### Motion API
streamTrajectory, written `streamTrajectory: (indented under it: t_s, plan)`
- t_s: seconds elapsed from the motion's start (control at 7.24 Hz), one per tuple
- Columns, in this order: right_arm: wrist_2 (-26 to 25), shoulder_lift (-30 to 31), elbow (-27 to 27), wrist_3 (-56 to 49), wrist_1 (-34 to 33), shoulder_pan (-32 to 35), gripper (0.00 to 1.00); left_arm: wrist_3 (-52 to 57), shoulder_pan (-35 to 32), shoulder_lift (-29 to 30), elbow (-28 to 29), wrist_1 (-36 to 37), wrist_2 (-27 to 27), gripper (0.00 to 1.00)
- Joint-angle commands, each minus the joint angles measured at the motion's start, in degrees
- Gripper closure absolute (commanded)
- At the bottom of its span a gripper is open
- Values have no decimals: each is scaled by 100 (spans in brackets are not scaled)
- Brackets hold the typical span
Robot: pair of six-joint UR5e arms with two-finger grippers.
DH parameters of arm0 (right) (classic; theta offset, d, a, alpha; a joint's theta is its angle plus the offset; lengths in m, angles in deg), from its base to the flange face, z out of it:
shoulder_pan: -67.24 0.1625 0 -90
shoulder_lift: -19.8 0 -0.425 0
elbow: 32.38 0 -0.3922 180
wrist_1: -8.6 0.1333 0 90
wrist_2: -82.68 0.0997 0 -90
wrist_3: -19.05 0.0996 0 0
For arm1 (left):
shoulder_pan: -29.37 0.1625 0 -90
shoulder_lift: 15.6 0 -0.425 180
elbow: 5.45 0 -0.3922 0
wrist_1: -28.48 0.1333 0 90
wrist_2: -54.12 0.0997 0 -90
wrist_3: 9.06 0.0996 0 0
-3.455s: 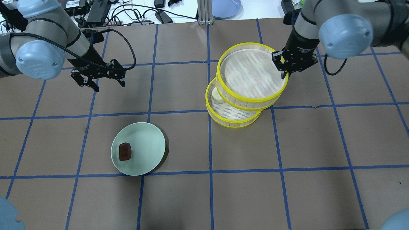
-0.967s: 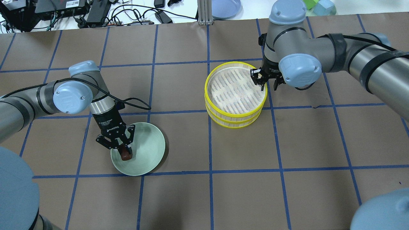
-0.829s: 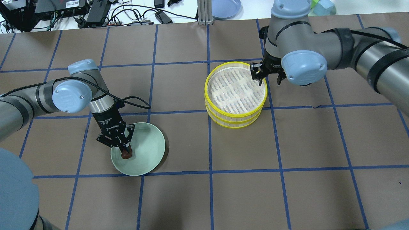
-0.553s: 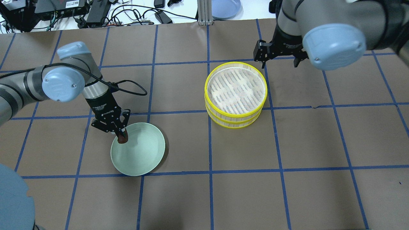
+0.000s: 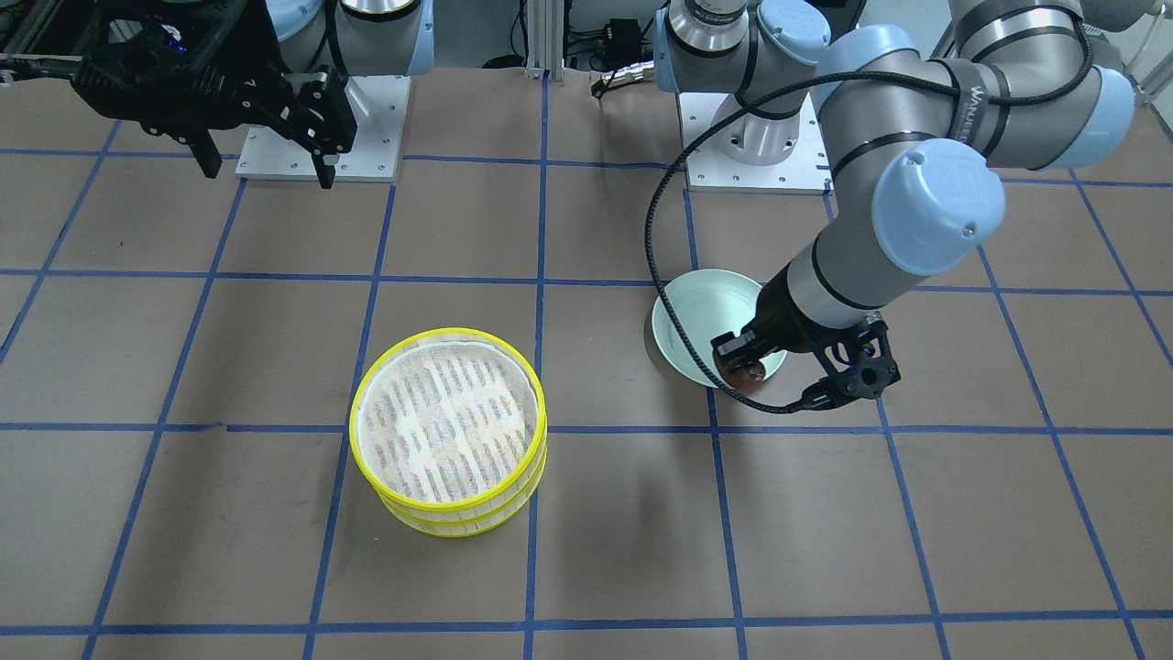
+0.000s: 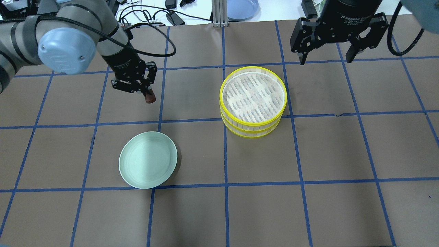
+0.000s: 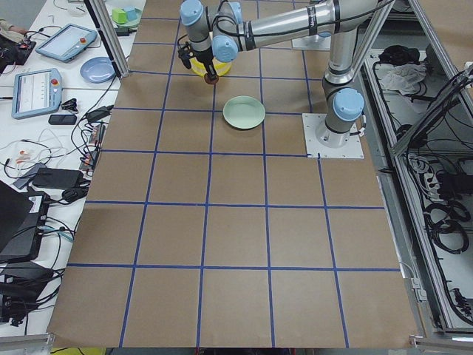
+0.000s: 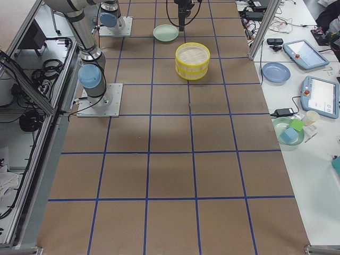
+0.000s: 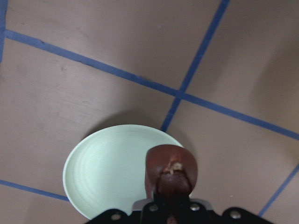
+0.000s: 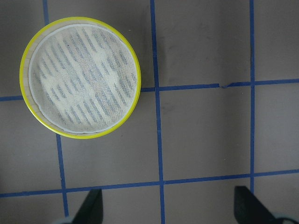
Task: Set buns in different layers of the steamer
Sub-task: 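Carry the brown bun with the left gripper over the top steamer tier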
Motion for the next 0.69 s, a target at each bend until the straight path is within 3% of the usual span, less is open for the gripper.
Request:
streamTrajectory:
  t_s: [0.0, 0.28, 0.55]
  plan:
    - [0, 40, -51, 3, 33, 0, 0, -1189, -498, 114, 14, 628, -1155, 100]
    - [-9, 31, -60, -6, 60, -8, 0, -1901, -839, 377, -48, 1443, -2196, 100]
    - [-9, 31, -60, -6, 60, -8, 0, -2282, -1104, 842, -83, 2463, -2393, 100]
